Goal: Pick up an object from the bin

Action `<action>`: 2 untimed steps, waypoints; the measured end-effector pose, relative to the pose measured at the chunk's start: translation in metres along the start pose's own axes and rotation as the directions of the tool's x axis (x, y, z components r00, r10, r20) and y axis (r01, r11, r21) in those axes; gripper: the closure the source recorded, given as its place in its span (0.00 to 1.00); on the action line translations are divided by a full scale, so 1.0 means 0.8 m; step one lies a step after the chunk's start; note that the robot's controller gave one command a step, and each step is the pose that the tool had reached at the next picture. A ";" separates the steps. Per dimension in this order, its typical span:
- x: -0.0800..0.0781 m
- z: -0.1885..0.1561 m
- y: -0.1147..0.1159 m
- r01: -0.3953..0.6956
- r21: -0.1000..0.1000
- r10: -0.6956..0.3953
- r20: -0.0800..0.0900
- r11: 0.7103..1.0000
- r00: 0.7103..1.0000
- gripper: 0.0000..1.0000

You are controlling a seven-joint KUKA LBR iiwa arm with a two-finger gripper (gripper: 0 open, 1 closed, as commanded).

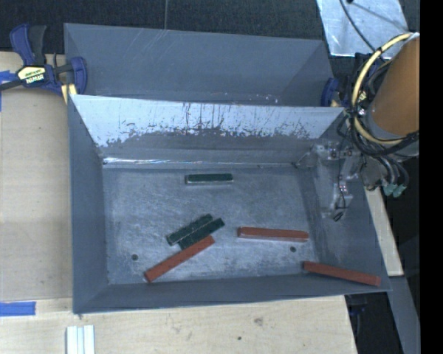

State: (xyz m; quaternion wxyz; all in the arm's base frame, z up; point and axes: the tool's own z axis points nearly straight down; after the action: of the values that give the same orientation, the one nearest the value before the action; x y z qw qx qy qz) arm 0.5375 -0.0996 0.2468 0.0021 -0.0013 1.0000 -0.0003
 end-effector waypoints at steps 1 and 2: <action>0.017 0.142 0.028 0.061 -0.003 -0.061 -0.009 0.998 0.998 0.00; 0.056 0.225 0.140 0.085 -0.006 -0.085 -0.009 0.996 0.996 0.00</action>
Offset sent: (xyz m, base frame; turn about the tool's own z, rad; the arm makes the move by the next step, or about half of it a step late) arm -0.0118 0.0216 -0.1087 -0.0625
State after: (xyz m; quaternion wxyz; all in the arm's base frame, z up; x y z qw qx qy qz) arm 0.4931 0.0122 0.0668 -0.0023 -0.0439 0.9990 0.0022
